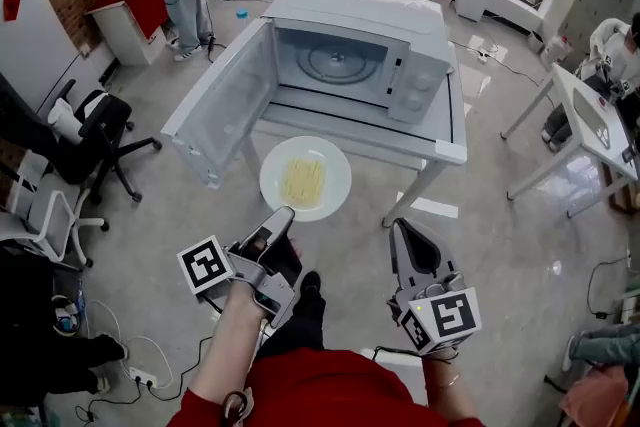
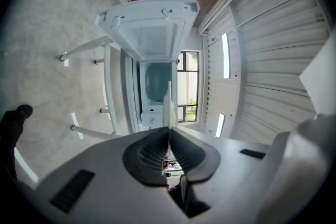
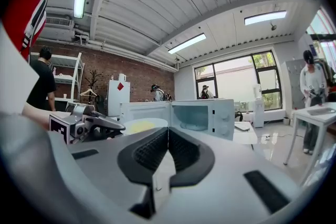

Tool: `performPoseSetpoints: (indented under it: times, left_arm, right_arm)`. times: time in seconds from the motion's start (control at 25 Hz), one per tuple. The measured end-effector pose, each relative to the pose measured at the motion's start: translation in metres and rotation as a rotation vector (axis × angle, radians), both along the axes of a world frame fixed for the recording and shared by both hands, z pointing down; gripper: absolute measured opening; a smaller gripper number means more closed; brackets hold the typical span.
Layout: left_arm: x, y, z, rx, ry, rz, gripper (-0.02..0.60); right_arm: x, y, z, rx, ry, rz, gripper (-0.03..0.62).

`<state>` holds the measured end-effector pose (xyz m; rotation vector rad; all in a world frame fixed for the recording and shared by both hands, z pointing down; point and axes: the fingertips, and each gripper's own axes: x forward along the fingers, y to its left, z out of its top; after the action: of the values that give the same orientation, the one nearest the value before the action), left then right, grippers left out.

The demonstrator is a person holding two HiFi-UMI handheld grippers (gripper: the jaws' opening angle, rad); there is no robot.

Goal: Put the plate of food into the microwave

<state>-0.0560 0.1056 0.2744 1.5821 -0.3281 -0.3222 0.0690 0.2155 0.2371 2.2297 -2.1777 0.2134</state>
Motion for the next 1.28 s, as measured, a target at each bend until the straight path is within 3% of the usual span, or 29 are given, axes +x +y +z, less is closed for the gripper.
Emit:
performPoseSetpoints:
  times: [0.44,0.76,0.92,1.08,1.28]
  left_arm:
    - [0.072,-0.124,-0.008,0.005,-0.006,0.067,0.020]
    - [0.109,-0.180,0.026,0.015,-0.120,0.057,0.020]
    - [0.141,-0.214,0.041,0.013,-0.107,0.032,0.020]
    - [0.174,-0.245,0.058,0.029,-0.093,0.000,0.020]
    - [0.200,-0.270,0.067,0.051,-0.072,-0.006,0.020]
  right_arm:
    - [0.054,-0.138,-0.008,-0.057,0.030,0.031,0.015]
    - [0.085,-0.192,0.007,-0.106,0.021,0.032,0.015]
    - [0.093,-0.218,0.016,-0.110,0.030,-0.002,0.015]
    - [0.101,-0.243,0.038,-0.180,0.053,-0.009,0.015]
    - [0.104,-0.279,0.051,-0.116,0.092,-0.037,0.015]
